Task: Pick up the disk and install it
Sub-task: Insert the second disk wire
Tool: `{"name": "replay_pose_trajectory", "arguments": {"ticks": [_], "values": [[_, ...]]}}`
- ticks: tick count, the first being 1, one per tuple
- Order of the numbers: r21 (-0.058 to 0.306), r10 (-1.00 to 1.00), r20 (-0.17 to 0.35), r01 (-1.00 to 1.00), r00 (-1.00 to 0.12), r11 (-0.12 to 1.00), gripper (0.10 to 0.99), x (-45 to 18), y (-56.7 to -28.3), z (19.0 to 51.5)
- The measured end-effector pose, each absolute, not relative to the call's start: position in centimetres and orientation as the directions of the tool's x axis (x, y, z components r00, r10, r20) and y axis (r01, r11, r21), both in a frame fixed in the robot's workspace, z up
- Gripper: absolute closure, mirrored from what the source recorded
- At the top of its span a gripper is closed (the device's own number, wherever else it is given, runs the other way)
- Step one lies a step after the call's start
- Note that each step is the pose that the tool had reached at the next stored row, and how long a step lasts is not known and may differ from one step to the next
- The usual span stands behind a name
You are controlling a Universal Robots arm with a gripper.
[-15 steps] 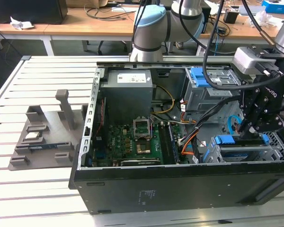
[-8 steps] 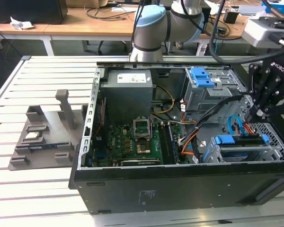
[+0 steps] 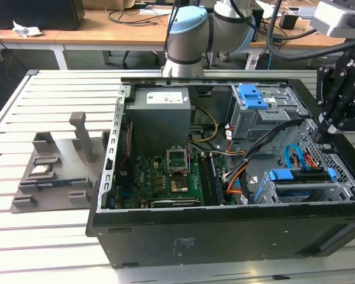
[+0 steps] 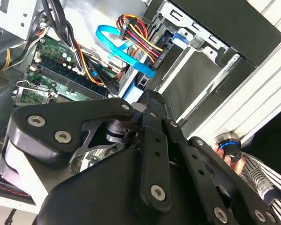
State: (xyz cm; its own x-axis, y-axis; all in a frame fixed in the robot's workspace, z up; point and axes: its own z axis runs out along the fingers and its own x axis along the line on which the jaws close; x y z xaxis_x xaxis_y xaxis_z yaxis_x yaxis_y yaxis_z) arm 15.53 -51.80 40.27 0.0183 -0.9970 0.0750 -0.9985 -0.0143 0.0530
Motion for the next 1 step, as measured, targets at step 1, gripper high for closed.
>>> {"name": "replay_pose_trajectory", "arguments": {"ticks": [1], "values": [[0.053,-0.997,0.075,-0.998,0.018,-0.014,0.980,15.52,-51.80,40.27]]}}
